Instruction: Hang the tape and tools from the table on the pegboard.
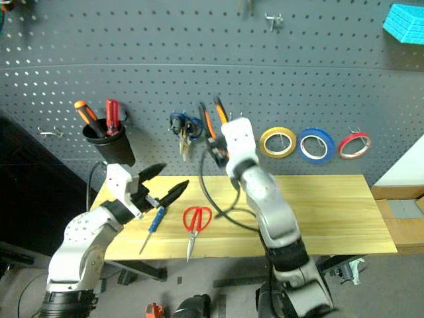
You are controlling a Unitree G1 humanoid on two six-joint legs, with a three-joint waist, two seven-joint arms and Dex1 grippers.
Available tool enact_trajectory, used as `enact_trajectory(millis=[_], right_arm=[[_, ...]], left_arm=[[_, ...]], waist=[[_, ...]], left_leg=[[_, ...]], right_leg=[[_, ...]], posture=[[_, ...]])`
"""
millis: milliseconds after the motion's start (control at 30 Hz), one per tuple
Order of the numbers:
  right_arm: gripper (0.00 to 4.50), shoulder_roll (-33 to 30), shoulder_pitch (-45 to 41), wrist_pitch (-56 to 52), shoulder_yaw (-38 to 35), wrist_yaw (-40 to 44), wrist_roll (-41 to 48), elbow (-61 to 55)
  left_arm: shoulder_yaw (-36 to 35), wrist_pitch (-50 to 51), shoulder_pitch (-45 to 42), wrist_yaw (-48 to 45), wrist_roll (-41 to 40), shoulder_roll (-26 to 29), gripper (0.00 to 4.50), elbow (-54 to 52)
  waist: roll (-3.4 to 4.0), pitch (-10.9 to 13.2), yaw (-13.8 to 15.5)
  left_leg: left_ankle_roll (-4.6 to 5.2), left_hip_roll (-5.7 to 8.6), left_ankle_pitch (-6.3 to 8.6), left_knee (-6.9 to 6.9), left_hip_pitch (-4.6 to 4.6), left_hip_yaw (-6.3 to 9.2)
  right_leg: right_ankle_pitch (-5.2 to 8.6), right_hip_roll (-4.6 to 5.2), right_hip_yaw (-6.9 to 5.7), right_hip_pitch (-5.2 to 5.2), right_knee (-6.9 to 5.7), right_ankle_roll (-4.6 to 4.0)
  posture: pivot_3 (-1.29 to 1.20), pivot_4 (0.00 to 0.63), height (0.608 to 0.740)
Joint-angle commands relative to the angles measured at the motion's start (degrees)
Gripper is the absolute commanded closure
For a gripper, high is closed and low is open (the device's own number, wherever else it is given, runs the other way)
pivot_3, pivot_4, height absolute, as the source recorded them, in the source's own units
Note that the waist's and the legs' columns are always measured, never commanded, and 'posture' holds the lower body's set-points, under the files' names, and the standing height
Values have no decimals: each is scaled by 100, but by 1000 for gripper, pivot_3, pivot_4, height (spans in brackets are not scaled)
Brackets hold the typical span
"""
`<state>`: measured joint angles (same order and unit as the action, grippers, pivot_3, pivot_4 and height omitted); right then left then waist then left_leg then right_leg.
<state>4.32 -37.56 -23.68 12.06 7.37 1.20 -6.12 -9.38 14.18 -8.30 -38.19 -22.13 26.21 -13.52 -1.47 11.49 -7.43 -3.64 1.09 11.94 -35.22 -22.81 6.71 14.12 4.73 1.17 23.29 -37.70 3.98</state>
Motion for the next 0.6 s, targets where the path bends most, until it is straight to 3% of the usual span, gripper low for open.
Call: enact_trajectory(millis=[33,300,467,600], right_arm=[[1712,14,-830,1089,-243,-55,-109,787],[1712,-395,-2471,3293,-627,-259,-402,3686],[1712,-651,-2914,4372,-760,-553,-605,5132],[1713,-669,-2918,4646,-827,-669,-637,5549]], left_arm=[[84,55,-218,137,-112,-79,0,-391],[490,498,-659,556,96,-160,0,-593],[572,498,-796,643,114,-225,0,-516],[590,454,-780,634,105,-212,0,-488]], waist=[[-2,-1,16],[0,0,98],[0,0,115],[0,0,117]], left_leg=[[0,0,-1,1,-1,2],[1,1,-1,12,-4,6],[1,2,-1,19,-3,4],[0,1,-1,20,-1,2]], right_leg=[[-6,0,-2,0,0,-9],[-9,-2,-4,7,-5,-16],[-10,-2,-3,7,-2,-16],[-11,-2,0,9,-8,-19]], posture=[[-102,152,740],[-79,151,740],[-45,150,740],[-47,152,740]])
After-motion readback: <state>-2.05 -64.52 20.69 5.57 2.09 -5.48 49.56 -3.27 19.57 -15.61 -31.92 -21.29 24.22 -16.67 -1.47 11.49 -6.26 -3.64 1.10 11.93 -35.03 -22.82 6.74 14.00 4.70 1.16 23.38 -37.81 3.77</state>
